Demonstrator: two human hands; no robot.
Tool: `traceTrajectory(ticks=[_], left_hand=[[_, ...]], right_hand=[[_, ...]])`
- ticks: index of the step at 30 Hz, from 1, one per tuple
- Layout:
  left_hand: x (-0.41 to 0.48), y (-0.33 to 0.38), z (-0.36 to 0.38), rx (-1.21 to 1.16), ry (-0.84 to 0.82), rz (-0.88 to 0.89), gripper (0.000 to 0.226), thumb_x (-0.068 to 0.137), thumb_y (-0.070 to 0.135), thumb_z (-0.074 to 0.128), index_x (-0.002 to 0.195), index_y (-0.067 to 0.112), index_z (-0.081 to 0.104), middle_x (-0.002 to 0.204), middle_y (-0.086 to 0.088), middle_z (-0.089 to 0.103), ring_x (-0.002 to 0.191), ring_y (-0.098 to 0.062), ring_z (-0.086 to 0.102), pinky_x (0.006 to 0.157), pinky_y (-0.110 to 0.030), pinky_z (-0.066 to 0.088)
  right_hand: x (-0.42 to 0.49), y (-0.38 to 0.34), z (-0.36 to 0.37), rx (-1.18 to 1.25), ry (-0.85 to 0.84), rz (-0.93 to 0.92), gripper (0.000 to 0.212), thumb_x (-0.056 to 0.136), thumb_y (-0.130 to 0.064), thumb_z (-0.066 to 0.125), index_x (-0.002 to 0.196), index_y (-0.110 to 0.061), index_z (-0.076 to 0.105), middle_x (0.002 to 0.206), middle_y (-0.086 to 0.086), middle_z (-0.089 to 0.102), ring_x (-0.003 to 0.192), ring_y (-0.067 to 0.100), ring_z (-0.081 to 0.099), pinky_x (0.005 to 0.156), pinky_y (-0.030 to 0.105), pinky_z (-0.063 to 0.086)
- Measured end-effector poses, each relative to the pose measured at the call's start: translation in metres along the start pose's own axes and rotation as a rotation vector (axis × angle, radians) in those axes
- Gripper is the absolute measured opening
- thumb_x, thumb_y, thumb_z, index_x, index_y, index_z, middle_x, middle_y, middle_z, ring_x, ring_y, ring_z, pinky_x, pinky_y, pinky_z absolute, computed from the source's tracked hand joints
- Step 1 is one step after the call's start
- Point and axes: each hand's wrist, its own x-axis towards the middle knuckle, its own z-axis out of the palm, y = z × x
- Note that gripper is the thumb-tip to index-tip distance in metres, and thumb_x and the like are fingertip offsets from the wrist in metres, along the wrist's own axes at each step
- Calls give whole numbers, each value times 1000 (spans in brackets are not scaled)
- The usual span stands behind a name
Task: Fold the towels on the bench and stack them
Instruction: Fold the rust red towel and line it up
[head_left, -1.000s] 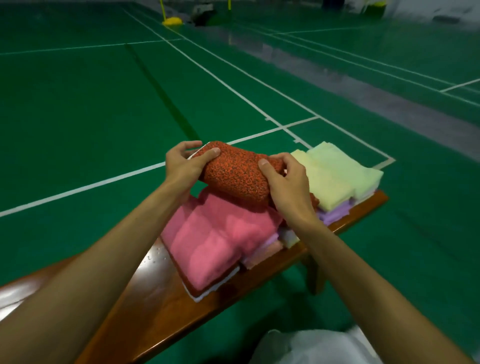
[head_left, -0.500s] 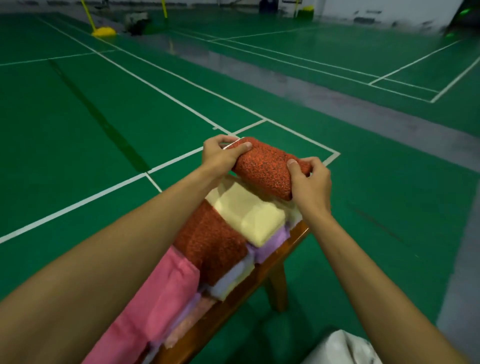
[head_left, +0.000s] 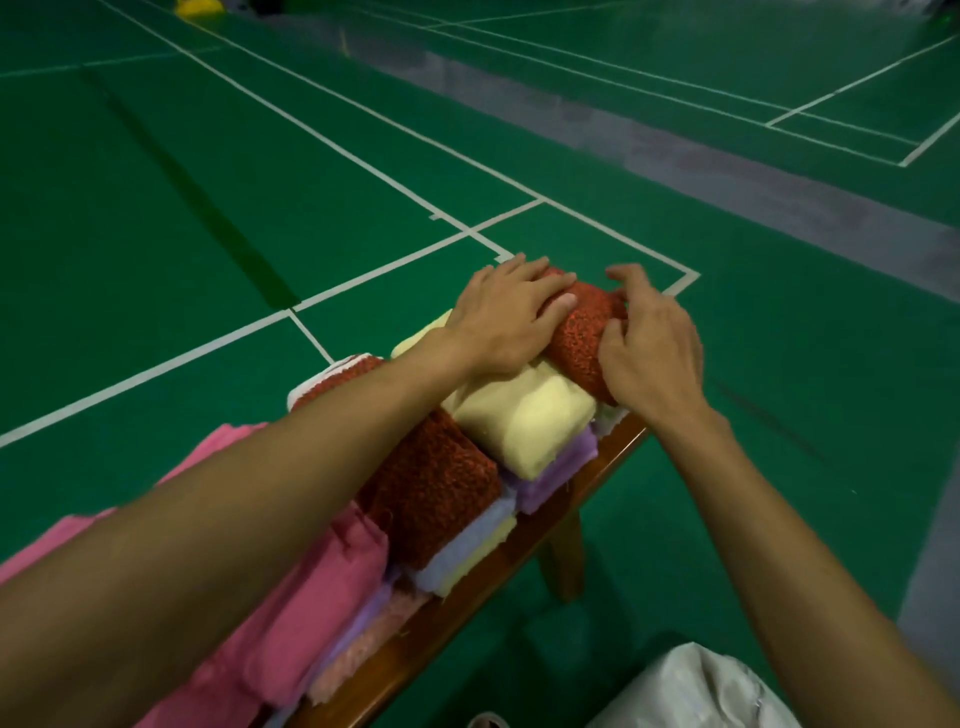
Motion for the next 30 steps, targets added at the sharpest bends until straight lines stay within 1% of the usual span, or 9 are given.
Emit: traceTrajectory(ticks=[2,5,11,15,17,19,22,27,30], left_hand=[[2,-6,4,-45,-79,-50,52,108,56,25,156,41,40,168,-1,30,156,-26,21,126,-53,14],[-2,-11,17,-43,-75,-41,56,105,60,22,157,43,36,169,0,27,156,-26,21,125,-55,17],[-10,-5,20,5,-74,-35,66,98,65,16,157,41,36,167,-1,30,154,-28,24,123,-56,22],[-16,1,3,-20,-97,-80,57,106,62,20,160,43,27,171,0,20,157,-27,16,125,-58,11],[-28,4,-9,-28,-81,-91,56,107,60,21,161,45,21,173,1,12,159,-26,9,126,-58,5],[-47,5,-26,-23,-69,-93,56,108,57,23,162,45,17,174,3,6,160,-23,3,127,-57,1],[-84,3,-56,14,-60,-93,56,109,55,26,163,42,18,174,1,5,160,-23,2,127,-55,1],[-152,-5,-100,60,-39,-146,70,97,64,17,161,40,24,172,-1,17,159,-24,11,127,-52,10],[-194,-14,-123,90,-13,-197,72,96,66,18,161,37,26,171,-1,21,158,-24,16,126,-50,14]], right_hand=[[5,-3,-2,-66,-145,-55,43,100,-30,36,139,-26,55,125,10,67,111,34,61,95,45,47],[2,5,7,-188,-278,-37,51,104,-39,25,152,-32,39,132,13,62,111,36,60,91,47,46],[-3,18,18,-181,-314,39,52,102,-45,22,153,-38,31,120,16,63,100,36,59,80,45,41],[3,11,0,-186,-367,3,62,97,-49,16,156,-37,28,143,16,54,122,38,53,101,54,44],[5,5,-11,-224,-356,-20,62,100,-50,20,160,-35,23,162,15,34,141,40,38,113,59,32],[4,-3,-25,-228,-313,-56,64,100,-52,22,161,-35,22,169,13,21,151,38,25,119,61,22],[-5,-23,-46,-181,-284,-143,71,93,-55,21,161,-33,26,170,10,19,154,35,20,123,59,18],[-34,-66,-57,-115,-358,-320,73,95,-55,36,161,-24,28,169,7,23,154,31,22,123,54,22],[-56,-99,-52,-89,-419,-399,84,88,-66,26,160,-23,29,168,6,26,153,28,23,122,50,26]])
